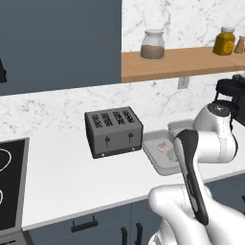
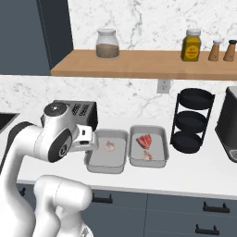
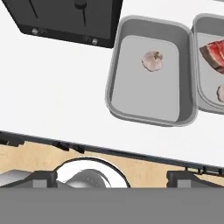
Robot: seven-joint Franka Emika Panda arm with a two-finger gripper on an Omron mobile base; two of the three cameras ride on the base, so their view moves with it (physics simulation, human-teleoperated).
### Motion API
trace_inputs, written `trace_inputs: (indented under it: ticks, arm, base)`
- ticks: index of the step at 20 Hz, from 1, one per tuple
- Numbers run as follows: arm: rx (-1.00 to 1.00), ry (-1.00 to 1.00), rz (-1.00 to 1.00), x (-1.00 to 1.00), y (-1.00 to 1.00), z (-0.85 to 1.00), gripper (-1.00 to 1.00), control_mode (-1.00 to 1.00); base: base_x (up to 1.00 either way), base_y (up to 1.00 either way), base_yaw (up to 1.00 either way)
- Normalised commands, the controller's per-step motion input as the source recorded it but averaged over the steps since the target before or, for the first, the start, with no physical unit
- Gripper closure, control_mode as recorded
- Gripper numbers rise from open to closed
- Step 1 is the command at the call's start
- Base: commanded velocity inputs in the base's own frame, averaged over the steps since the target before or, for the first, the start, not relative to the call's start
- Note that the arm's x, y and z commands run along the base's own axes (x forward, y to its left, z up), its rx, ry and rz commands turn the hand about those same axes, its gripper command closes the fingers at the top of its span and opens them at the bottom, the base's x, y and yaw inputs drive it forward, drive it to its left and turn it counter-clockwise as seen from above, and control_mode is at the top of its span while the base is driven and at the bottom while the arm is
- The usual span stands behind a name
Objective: Place one garlic and one steak in each tupperware on the nearby counter, to pack two identical lunches.
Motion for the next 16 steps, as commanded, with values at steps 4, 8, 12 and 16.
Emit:
trace_inputs:
  ticks: [4,8,12,16]
  arm:
    - [0.0,0.0,0.0,0.0,0.0,0.0,-1.0,-1.0]
    - [0.0,0.0,0.0,0.0,0.0,0.0,-1.0,1.0]
    - [0.0,0.0,0.0,0.0,0.0,0.0,-1.0,1.0]
    - [0.0,0.0,0.0,0.0,0.0,0.0,-1.0,1.0]
  base:
    - [0.0,0.0,0.0]
    - [-0.75,-0.32,-0.12]
    - [-1.0,-0.63,-0.26]
    - [-0.65,-0.91,-0.37]
